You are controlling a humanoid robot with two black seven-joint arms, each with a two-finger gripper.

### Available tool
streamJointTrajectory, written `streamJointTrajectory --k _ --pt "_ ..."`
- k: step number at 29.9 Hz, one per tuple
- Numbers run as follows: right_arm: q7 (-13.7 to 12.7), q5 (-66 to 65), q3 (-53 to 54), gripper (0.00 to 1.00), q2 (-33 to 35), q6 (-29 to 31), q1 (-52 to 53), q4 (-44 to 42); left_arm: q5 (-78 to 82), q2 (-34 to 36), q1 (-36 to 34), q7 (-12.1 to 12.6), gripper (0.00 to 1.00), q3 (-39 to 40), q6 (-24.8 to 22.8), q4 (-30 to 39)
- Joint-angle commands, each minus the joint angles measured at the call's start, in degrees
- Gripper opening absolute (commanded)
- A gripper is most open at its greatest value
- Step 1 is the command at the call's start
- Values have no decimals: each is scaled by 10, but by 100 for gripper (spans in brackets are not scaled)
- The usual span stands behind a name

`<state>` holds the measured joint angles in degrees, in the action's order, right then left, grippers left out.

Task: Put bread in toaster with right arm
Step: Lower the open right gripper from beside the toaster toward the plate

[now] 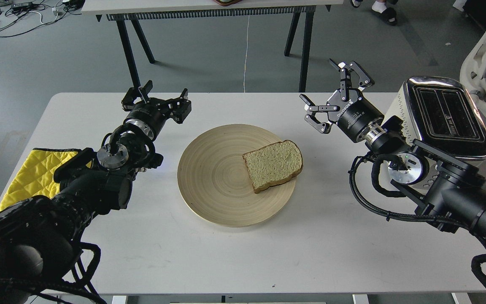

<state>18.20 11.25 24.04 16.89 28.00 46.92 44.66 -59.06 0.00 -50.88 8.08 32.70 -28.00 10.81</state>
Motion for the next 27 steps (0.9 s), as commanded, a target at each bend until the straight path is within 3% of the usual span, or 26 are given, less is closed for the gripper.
streamJointTrajectory --k 1,13,19,27 --pt "0 0 0 99 0 0 -1 0 0 0 0 -1 100 0 0 0" --pt "-3 -3 -6 99 6 0 9 0 0 0 0 1 100 -1 0 0" --pt "-4 -88 -8 99 23 0 29 1 0 0 0 1 100 -1 0 0" --pt "-6 -169 -18 99 22 -100 45 26 0 0 0 1 100 -1 0 0"
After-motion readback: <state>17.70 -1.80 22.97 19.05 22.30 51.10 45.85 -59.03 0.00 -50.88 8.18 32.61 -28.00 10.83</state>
